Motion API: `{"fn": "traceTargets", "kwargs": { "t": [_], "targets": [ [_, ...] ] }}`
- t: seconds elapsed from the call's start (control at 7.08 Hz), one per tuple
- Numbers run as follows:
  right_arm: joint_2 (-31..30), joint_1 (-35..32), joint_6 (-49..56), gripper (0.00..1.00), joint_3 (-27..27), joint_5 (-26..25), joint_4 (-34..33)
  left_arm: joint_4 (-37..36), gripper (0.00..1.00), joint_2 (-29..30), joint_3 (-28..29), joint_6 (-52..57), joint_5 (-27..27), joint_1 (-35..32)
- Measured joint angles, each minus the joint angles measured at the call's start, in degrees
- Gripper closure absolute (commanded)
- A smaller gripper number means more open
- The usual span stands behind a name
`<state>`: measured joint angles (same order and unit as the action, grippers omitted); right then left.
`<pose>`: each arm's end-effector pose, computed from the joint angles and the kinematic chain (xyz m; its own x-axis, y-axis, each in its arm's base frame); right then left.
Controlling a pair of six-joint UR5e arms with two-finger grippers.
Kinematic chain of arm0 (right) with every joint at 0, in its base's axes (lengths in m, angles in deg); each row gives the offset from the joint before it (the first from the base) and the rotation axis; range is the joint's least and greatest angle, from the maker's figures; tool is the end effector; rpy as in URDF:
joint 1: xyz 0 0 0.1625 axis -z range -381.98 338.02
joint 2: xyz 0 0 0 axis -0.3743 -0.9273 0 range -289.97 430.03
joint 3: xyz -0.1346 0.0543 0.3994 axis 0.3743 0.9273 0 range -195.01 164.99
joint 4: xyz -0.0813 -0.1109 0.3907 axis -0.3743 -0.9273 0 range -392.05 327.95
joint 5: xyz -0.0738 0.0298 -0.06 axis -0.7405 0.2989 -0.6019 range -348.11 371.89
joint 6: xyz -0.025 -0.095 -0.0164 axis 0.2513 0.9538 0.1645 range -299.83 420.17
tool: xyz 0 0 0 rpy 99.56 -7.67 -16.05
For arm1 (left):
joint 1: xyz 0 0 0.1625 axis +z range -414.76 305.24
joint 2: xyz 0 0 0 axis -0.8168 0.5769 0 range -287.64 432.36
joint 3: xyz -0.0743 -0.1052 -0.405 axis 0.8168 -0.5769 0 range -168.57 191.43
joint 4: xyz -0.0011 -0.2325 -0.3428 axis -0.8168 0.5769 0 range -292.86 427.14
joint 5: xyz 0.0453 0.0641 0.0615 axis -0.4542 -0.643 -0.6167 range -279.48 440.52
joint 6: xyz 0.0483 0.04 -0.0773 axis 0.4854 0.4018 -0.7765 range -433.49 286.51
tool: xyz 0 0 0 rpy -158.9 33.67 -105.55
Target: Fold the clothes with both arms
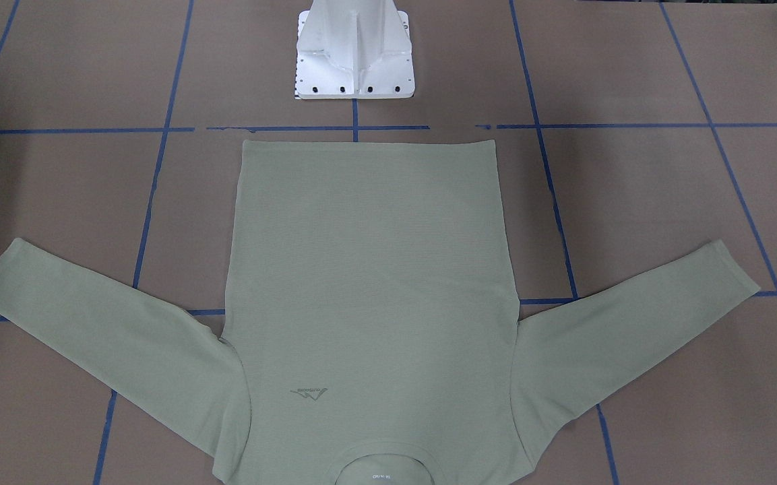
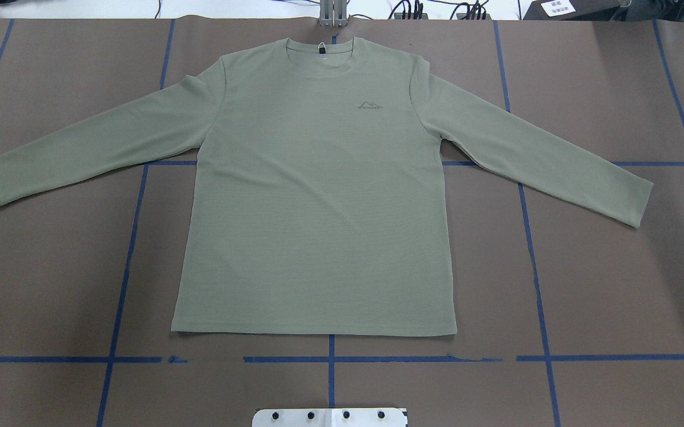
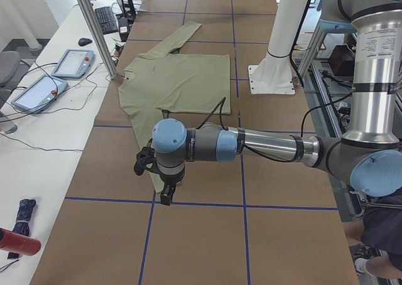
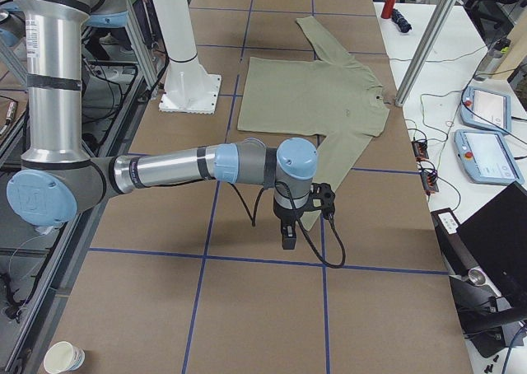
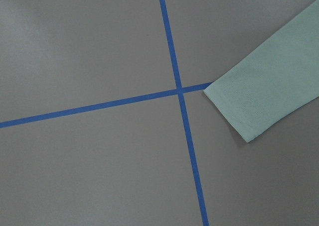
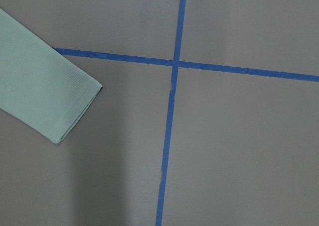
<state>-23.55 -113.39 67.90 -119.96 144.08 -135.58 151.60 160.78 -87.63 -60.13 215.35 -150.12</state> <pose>0.0776 -0.4530 0.5868 0.7366 -0.0912 0.6702 0.0751 0.9958 0.0529 -0.1075 -0.4712 0.6035 0.7108 0.1885 -0.6777 -0.0728 0.9780 0.1957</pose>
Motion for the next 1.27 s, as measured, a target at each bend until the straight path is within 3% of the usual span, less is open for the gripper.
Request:
{"fn": "traceTargets", "kwargs": {
  "t": [0.56,0.85,0.99,1.27],
  "targets": [
    [0.7,0.0,0.1,0.0,-0.4,0.0,0.1,0.0,0.0,0.3,-1.9,0.0,-1.1,0.1],
    [1.2,0.0,0.0,0.0,-1.3,0.1,5.2,0.2,0.0,1.0,-3.3,-0.3,-0.9,0.2],
    [1.2,0.0,-0.1,0.0,-1.2,0.6,9.7,1.7,0.0,2.0,-3.4,-0.3,-0.8,0.2],
    [1.0,0.1,-0.1,0.0,1.8,5.6,14.1,11.5,0.0,5.1,1.6,-0.4,0.0,0.4]
  ]
}}
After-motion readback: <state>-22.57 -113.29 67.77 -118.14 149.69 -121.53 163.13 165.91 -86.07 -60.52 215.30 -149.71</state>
